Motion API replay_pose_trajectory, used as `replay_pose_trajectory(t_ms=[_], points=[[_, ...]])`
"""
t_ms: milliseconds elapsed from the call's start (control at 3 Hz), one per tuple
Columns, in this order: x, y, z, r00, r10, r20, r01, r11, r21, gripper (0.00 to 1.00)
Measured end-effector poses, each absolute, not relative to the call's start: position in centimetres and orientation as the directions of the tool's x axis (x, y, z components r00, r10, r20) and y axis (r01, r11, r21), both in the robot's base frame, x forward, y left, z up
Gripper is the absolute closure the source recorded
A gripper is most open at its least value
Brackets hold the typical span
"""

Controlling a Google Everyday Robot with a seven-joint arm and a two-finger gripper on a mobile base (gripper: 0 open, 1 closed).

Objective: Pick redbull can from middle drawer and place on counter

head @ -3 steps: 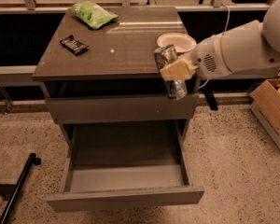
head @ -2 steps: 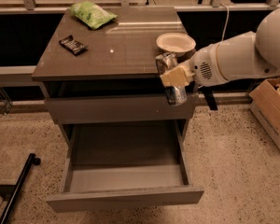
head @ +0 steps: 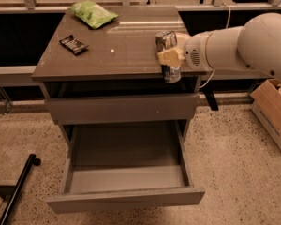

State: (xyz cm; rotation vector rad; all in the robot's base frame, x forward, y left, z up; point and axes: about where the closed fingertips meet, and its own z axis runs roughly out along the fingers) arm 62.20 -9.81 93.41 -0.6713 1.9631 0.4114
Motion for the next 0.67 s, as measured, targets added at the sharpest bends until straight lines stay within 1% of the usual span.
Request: replay_pose_trajectory(t_ms=[333,667], points=[[66.2,-9.2,94.7,-0.269,-0.232,-0.935,-0.597,0.801,-0.027,1.0],[70.7,-8.1,95.4,-0.142,-0.12,-0.983,-0.588,0.809,-0.014,1.0]])
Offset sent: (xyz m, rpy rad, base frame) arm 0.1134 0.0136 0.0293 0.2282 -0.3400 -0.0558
